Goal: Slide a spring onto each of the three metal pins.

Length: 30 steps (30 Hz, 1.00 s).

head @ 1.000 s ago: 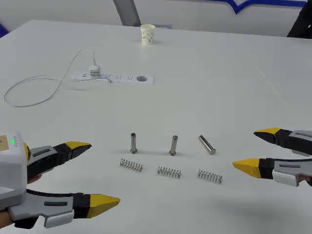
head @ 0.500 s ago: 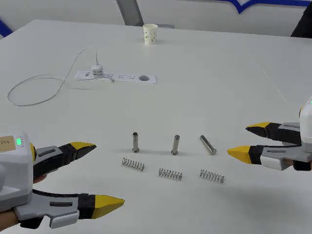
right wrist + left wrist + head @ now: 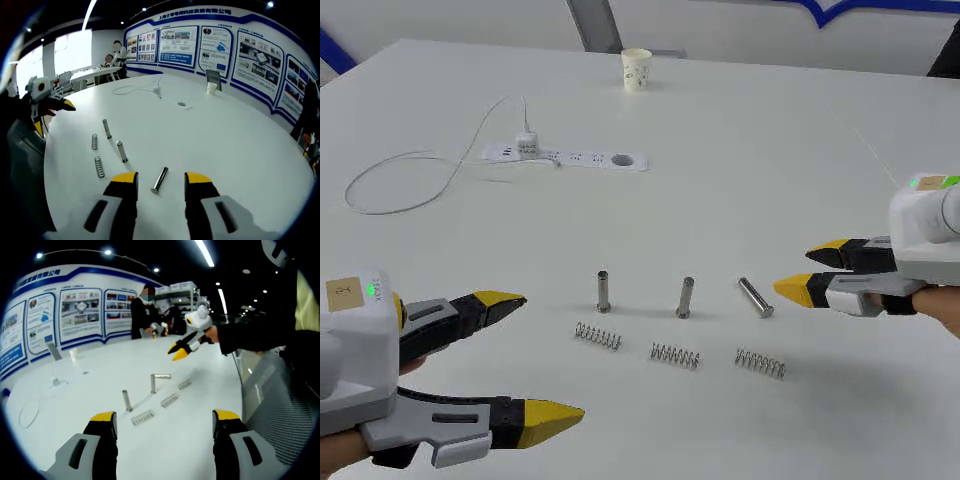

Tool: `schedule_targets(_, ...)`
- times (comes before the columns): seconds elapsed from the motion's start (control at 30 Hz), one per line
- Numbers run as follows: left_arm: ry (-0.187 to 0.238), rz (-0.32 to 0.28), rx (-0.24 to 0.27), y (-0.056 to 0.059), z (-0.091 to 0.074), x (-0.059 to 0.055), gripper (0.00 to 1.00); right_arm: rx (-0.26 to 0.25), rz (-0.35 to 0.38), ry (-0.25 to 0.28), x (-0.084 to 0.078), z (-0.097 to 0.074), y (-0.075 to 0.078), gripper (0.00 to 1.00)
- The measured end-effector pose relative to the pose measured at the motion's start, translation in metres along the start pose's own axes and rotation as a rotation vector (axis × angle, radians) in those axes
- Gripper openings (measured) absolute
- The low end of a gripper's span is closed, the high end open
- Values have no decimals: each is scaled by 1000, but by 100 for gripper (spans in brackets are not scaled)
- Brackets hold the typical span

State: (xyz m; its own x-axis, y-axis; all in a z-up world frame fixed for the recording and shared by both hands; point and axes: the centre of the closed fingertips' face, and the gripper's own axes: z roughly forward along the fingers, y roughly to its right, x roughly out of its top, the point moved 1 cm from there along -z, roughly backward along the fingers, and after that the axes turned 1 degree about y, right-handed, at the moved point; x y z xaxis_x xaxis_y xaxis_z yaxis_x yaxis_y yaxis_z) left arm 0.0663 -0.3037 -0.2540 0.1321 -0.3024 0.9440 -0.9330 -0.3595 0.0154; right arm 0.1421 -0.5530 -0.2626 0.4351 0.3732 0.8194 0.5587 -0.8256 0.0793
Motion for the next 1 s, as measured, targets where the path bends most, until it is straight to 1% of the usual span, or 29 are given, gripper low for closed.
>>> schedule_targets(0.27, 2, -2, 1, 1, 2, 0, 78, -10, 4, -44, 1, 18, 5, 32)
schedule_targets(0.37, 1, -4, 0, 1, 3, -1, 78, -9, 6, -70, -1, 26, 5, 31)
schedule_targets(0.5, 2, -6, 0, 2, 3, 0, 78, -3, 5, -89, -1, 35, 3, 29)
schedule_targets(0.67, 0, -7, -2, 2, 3, -1, 78, 3, 8, -129, -6, 47, 2, 26)
schedule_targets(0.77, 2, -8, -1, 1, 2, -1, 77, 1, 22, -144, -9, 53, 3, 22)
schedule_targets(0.8, 2, -10, 0, 0, 2, -2, 77, -9, 33, -157, -11, 55, 4, 21)
schedule_targets(1.0, 2, -19, 2, -1, 1, -4, 77, -23, 70, -196, -19, 64, 5, 19)
